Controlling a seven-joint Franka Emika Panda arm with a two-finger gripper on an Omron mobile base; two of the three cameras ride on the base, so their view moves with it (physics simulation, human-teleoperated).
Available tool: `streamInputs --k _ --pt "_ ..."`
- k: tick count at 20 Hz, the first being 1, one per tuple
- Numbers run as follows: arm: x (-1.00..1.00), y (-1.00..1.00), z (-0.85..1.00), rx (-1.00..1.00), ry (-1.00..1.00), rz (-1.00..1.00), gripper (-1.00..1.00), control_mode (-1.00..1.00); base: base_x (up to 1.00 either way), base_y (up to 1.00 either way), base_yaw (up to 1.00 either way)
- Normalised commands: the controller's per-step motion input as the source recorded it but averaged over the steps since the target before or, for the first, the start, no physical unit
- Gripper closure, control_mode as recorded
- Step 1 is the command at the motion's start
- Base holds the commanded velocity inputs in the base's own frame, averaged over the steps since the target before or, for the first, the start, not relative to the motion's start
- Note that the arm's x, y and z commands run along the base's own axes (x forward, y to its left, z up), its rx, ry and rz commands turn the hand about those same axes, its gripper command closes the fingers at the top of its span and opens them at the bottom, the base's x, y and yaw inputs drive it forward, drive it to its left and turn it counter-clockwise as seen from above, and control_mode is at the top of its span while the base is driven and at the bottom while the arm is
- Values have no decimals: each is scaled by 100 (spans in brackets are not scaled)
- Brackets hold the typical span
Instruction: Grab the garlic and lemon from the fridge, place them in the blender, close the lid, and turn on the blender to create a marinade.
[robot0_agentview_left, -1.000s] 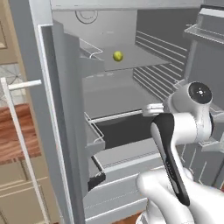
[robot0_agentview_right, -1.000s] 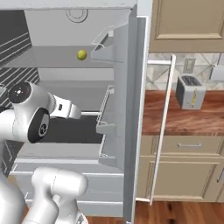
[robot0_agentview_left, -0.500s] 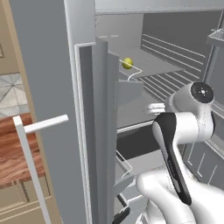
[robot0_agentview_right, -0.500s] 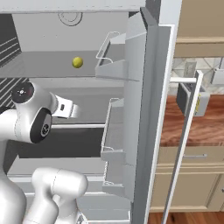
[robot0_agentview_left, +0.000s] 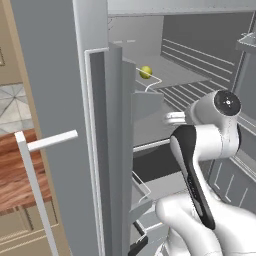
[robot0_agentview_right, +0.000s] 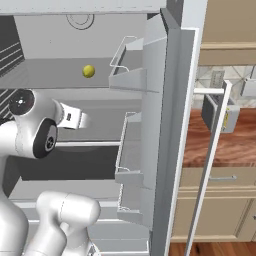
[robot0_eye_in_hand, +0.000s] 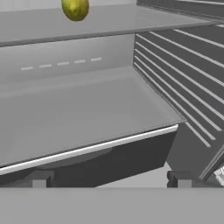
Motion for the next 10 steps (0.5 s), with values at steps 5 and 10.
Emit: streamInputs --k 5,10 --pt "9 1 61 0 -19 0 -100 -100 0 0 0" --pt "21 0 43 0 -13 4 -100 -100 0 0 0"
